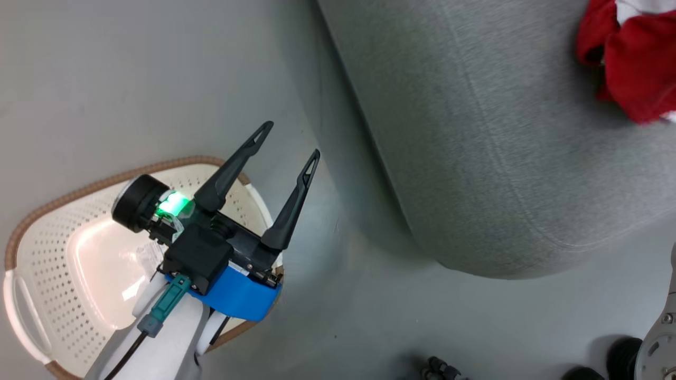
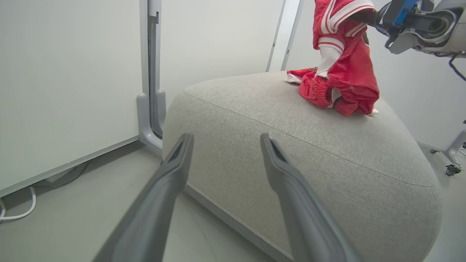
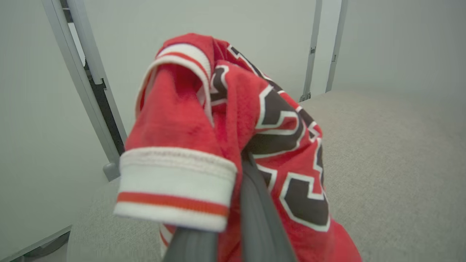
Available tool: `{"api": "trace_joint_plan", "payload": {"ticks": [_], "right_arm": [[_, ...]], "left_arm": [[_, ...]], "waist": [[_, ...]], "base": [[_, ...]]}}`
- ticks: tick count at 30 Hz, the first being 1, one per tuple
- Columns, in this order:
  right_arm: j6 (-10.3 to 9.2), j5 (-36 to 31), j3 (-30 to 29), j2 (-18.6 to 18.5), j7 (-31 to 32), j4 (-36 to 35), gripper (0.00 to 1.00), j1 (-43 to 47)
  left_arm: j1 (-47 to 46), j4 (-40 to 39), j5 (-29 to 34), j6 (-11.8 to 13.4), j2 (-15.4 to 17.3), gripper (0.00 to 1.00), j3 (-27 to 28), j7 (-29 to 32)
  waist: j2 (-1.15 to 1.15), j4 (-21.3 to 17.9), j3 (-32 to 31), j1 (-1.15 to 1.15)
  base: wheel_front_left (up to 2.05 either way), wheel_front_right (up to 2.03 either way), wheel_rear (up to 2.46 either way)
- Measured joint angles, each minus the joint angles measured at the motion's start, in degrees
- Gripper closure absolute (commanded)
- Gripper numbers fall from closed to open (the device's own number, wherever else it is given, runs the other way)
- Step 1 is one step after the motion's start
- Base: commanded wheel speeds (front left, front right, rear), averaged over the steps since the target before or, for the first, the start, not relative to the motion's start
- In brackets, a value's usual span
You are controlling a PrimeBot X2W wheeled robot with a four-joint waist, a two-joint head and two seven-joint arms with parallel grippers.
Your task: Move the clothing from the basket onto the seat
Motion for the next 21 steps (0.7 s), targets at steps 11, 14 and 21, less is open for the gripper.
{"api": "trace_joint_plan", "payload": {"ticks": [11, 14, 21], "right_arm": [[0.00, -4.98, -3.23, -0.42, -2.26, 12.99, 1.00, -3.23], [0.00, -5.14, -3.47, -0.73, -3.15, 14.77, 1.00, -3.88], [0.00, -5.47, -2.31, -0.90, -4.03, 17.00, 0.59, -4.42]], "left_arm": [[-0.93, -2.15, 0.08, 0.41, 0.60, 0.00, 0.79, 0.00], [-0.94, -2.16, 0.00, 0.42, 0.48, 0.00, 1.05, 0.00], [-0.94, -1.75, -0.10, 0.42, 0.07, 0.00, 1.30, 0.00]], "waist": [[0.00, 3.06, 4.73, 0.00], [0.00, 3.39, 4.47, 0.00], [0.00, 3.22, 3.61, -0.01]], "base": [[0.00, 0.00, 0.00], [0.00, 0.00, 0.00], [0.00, 0.00, 0.00]]}}
